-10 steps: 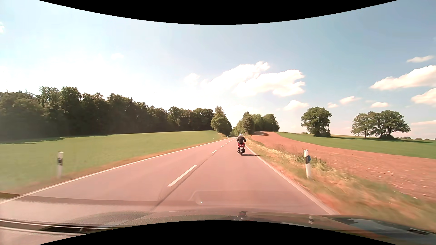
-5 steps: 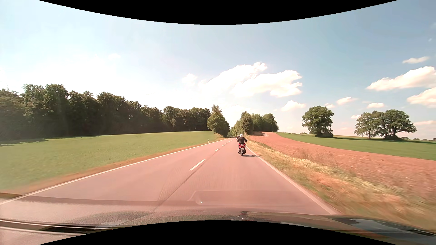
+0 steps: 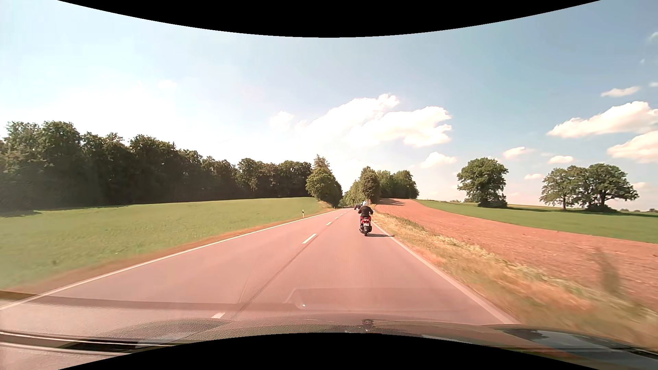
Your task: Follow the waypoints while adhering to traffic rules and regulations
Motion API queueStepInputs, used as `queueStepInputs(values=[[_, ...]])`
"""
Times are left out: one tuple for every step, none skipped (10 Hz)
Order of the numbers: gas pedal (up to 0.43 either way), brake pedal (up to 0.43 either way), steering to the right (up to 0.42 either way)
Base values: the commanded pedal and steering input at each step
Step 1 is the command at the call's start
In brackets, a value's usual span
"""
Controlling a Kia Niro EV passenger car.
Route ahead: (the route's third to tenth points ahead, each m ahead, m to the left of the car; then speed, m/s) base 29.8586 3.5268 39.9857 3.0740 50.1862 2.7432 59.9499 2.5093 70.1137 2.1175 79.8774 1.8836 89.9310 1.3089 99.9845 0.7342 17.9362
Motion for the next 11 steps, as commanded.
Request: queueStepInputs(values=[[0.209,0.006,0.009],[0.209,0.006,0.008],[0.209,0.006,0.009],[0.209,0.006,0.008],[0.209,0.006,0.008],[0.209,0.006,0.008],[0.209,0.006,0.007],[0.209,0.006,0.007],[0.209,0.006,0.006],[0.220,0.006,0.005],[0.220,0.006,0.004]])
